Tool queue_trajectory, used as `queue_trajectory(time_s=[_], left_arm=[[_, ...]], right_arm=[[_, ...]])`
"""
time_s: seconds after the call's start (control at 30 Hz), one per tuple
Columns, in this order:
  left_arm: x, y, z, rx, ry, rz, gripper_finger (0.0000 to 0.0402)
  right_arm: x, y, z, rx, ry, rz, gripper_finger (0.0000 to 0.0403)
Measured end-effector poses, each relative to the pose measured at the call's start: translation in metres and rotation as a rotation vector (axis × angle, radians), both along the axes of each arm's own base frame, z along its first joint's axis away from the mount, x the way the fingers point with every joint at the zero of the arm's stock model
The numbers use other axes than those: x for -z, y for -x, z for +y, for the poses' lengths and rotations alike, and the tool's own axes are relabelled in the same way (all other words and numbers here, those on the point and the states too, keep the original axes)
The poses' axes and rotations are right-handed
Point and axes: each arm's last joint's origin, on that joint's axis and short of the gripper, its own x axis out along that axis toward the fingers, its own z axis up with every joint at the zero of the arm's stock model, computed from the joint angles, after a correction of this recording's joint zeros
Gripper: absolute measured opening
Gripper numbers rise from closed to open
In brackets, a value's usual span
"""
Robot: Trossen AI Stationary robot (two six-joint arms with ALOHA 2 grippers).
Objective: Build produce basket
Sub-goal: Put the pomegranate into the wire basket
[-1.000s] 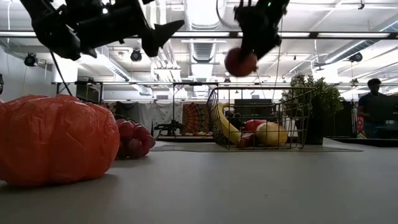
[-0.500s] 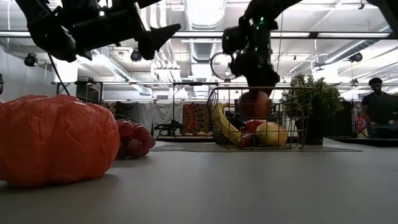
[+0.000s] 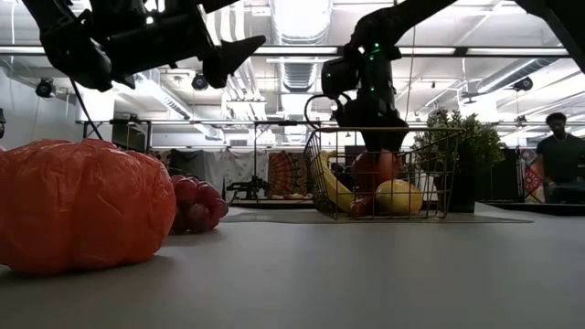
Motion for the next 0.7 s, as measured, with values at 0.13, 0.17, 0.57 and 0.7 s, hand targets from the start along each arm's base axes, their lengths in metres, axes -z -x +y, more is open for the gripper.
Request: queue_trajectory(time_s=[0.13, 0.17, 0.57, 0.7], left_arm=[[0.000, 0.000, 0.001, -0.004, 0.000, 0.000, 0.0399], [0.000, 0.000, 0.001, -0.005, 0.000, 0.000, 0.0399], [0.000, 0.000, 0.001, -0.007, 0.001, -0.001, 0.0399], [0.000, 0.000, 0.001, -0.008, 0.001, -0.001, 0.0399]], right_arm=[[0.000, 0.000, 0.000, 0.000, 0.003, -0.003, 0.0372], [-0.001, 0.000, 0.000, 0.000, 0.004, -0.004, 0.0372], [-0.020, 0.001, -0.002, -0.020, 0.068, 0.015, 0.0364], [-0.024, -0.002, 0.000, -0.041, 0.129, 0.034, 0.0313]])
